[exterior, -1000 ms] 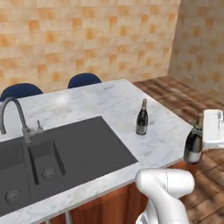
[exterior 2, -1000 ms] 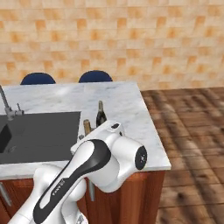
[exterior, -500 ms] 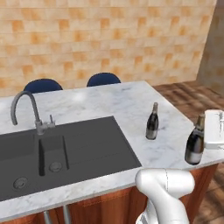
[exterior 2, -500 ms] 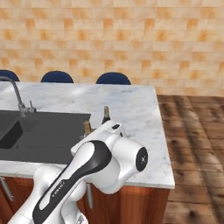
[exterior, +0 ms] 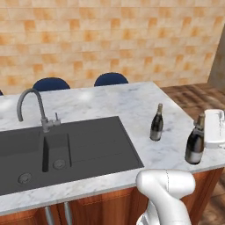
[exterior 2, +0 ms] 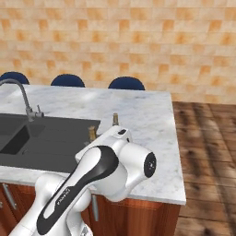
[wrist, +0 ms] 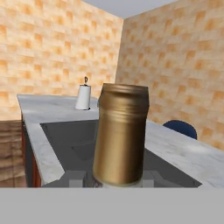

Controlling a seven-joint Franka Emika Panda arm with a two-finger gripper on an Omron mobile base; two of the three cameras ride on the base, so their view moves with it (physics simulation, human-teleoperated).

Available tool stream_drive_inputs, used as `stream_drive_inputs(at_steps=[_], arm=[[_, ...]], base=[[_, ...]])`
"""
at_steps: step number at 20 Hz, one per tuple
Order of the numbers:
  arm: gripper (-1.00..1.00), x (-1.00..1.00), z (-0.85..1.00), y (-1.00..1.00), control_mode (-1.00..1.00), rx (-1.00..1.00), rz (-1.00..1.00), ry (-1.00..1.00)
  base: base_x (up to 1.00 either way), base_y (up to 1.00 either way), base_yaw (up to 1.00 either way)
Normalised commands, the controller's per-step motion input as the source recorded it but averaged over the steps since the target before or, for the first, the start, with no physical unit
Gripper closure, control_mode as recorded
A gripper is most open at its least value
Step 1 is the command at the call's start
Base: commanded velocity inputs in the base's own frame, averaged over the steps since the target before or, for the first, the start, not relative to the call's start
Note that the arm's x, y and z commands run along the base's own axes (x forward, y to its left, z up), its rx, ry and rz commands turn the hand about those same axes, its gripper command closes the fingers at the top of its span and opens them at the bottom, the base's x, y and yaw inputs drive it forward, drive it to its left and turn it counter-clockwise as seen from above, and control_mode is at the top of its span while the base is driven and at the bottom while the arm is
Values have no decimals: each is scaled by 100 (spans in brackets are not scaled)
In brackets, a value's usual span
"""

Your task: Move the drinks to the dining counter.

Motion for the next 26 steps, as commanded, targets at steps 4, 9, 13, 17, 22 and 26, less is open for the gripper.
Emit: stream_drive_inputs(at_steps=[4,9,13,17,22,26], arm=[[100,0,0,0,-100,0,0,0],[100,23,0,-10,-100,1,0,0],[100,39,0,-25,-100,4,0,0],[100,44,-3,-24,-100,1,0,0],[100,45,-18,-10,-100,0,0,0],[100,50,-26,-15,-100,0,0,0]], base=[[0,0,0],[0,0,0],[0,0,0],[0,0,0],[0,0,0],[0,0,0]])
